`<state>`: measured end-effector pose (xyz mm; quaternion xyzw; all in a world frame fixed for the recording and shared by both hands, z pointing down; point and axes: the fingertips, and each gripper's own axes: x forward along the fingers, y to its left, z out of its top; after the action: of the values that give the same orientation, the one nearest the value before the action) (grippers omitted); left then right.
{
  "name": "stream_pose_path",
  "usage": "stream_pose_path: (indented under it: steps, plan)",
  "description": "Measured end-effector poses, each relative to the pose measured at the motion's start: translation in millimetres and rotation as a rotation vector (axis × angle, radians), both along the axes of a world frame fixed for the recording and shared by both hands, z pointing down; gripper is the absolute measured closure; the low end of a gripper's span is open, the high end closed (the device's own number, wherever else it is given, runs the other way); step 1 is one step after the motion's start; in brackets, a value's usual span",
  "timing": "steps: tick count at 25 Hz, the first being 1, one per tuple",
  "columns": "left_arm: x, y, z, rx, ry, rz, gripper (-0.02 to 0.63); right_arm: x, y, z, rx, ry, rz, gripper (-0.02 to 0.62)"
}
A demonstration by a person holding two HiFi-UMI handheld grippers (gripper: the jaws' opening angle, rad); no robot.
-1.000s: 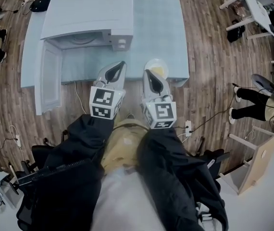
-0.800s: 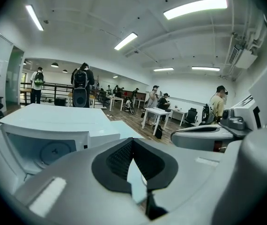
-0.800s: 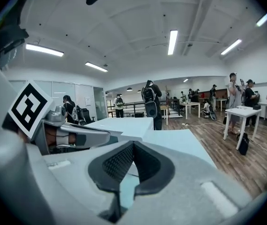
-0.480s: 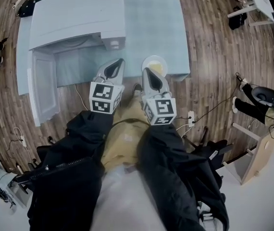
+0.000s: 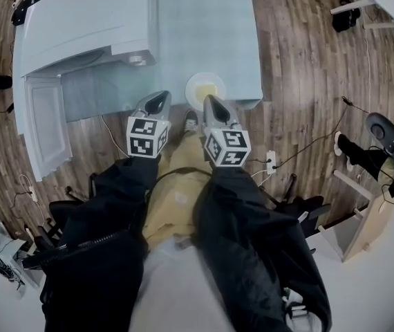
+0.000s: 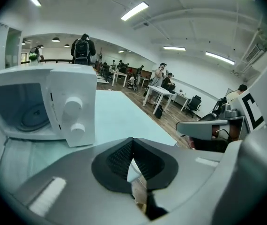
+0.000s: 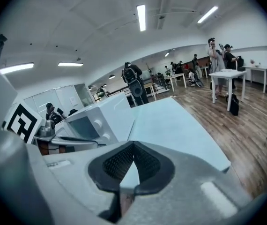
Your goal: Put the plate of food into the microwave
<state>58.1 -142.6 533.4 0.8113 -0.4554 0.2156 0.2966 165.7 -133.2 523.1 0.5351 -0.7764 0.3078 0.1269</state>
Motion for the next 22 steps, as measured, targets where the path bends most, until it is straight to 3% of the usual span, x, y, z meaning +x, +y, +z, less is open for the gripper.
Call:
stream_pose_path:
  steps: [15,22]
  plan:
    - [32.9,39.9,85.0,-0.213,-0.033,0.063,0.611,26.9,29.4,92.7,-0.236,-0.026,0.046,0.595]
    - [42.3,52.3,100.9,-0.247,-0.045,0.092,0.611,34.0,39.9,123.5,-0.308,-0.067,0.09,0.594]
